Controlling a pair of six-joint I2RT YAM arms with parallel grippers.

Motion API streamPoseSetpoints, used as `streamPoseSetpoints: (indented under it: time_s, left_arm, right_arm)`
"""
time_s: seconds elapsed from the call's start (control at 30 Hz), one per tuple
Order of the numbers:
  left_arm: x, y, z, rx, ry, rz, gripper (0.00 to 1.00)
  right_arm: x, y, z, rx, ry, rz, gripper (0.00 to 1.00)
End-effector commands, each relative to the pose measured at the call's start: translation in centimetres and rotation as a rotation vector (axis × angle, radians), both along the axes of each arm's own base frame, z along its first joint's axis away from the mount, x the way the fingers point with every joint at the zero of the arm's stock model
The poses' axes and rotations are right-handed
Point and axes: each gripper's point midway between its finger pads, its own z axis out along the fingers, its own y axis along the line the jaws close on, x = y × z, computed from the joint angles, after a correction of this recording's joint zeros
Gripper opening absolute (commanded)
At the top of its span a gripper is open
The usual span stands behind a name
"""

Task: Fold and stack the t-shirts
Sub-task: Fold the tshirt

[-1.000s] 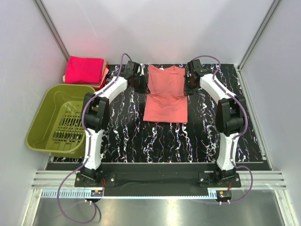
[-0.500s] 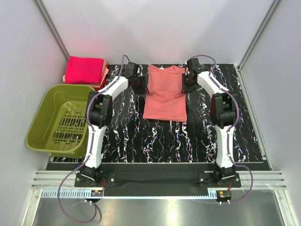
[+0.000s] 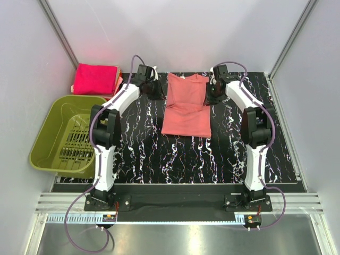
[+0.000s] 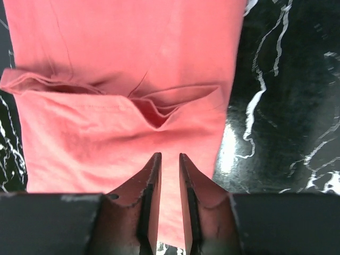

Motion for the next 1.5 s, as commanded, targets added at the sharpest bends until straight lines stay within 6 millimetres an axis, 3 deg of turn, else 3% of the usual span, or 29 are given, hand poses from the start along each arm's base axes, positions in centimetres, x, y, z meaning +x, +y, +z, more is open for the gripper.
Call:
streamPoseSetpoints:
  time_s: [0.0,0.13,0.43,0.93,1.07,1.1,1.13,1.17,1.2,1.23,1.3,1.33,1.37,1.47]
  left_arm:
    - [-1.2,-2.4,2.2,-0.093,-0.047,-0.095,0.16]
    - [-1.8,-3.4,-0.2,-0.097,0.004,-0.119,0.11]
    - [-0.5,-4.3,-2.3,-0.086,0.007,-0.125,0.09]
    - [5.6,-3.6,-1.2,-0.095,-0.119,-0.077,0.18]
    - [4.4,-2.3,0.1,-0.076,-0.102,-0.064,0.21]
    - [3.9,-2.1,3.1,-0.064,-0.158,-0.068,0.24]
    - [2.7,-1.7,2.6,-0.04,-0.141,-0.068,0.25]
    - [1.9,-1.8,4.9,-0.046,-0.177,-0.081,0.26]
    - [0.9,-2.4,5.3,-0.048,-0.18,-0.107,0.27]
    - [-0.3,-2.5,4.5,-0.049,-0.151,-0.12,0.26]
    - [-1.8,-3.6,5.4,-0.067,-0.169,-0.157,0.26]
    - [-2.5,-3.6,4.2,-0.058,-0.146,-0.162,0.26]
    - [-2.6,-3.8,3.5,-0.055,-0.135,-0.165,0.25]
    - [-2.7,-4.1,1.1,-0.049,-0.09,-0.165,0.23]
  right_arm:
    - [-0.2,0.9,0.4,0.067,0.004,0.021,0.25]
    - [0.5,1.1,-1.2,0.068,0.021,0.021,0.25]
    - [3.1,0.5,-2.6,0.058,0.008,-0.001,0.25]
    - [5.3,0.2,-0.8,0.078,-0.046,-0.038,0.25]
    - [3.8,0.3,1.2,0.093,-0.037,-0.044,0.28]
    - [3.3,0.1,1.6,0.096,-0.035,-0.05,0.28]
    - [2.7,0.2,3.5,0.111,-0.056,-0.05,0.29]
    - [1.2,0.8,2.9,0.15,-0.014,-0.034,0.29]
    - [0.5,1.3,3.2,0.173,-0.003,-0.022,0.28]
    - [-0.2,1.6,4.5,0.195,-0.019,-0.015,0.27]
    - [-2.2,2.3,3.6,0.208,0.023,0.0,0.27]
    - [-2.5,2.4,4.4,0.217,0.002,0.0,0.27]
    - [-3.3,2.3,3.5,0.221,0.031,-0.01,0.26]
    - [-3.7,2.4,3.1,0.231,0.035,-0.013,0.26]
